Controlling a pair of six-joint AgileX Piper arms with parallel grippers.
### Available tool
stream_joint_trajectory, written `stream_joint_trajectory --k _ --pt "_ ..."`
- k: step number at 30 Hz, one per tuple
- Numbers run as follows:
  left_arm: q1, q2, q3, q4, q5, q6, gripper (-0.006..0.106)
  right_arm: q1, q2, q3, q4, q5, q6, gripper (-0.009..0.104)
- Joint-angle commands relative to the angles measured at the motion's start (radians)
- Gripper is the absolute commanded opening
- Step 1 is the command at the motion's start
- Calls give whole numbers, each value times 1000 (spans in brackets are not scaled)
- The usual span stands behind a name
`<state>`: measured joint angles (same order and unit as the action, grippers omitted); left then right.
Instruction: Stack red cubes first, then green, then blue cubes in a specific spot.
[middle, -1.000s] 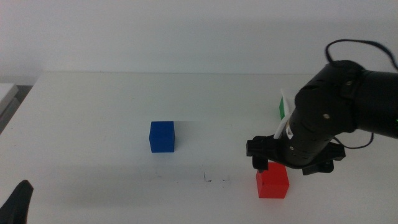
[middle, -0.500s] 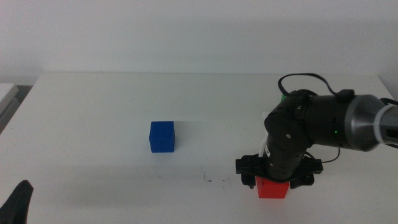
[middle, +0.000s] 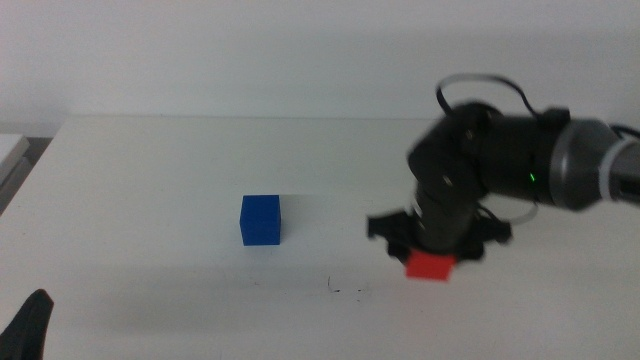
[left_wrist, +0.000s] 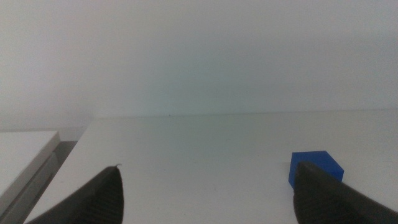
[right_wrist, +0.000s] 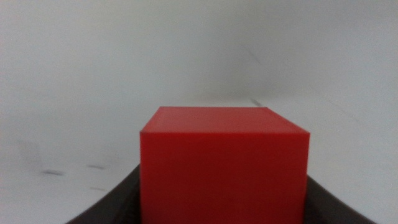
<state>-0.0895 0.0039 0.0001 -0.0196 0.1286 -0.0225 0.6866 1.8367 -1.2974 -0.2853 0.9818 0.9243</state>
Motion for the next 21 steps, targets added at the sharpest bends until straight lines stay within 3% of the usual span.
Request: stream_joint_trajectory --k 1,4,10,15,21 --pt "3 -4 0 -2 -13 -7 94 23 20 -104 -21 55 6 3" --pt "3 -4 0 -2 -13 -7 94 45 101 -241 -19 89 6 3" --pt "3 -4 0 -2 -13 -7 94 100 263 -463 47 176 -32 3" --pt "3 -4 0 -2 -13 -7 94 122 293 -468 58 174 -3 3" --pt "3 -4 0 -2 -13 -7 94 123 304 -457 24 174 28 3"
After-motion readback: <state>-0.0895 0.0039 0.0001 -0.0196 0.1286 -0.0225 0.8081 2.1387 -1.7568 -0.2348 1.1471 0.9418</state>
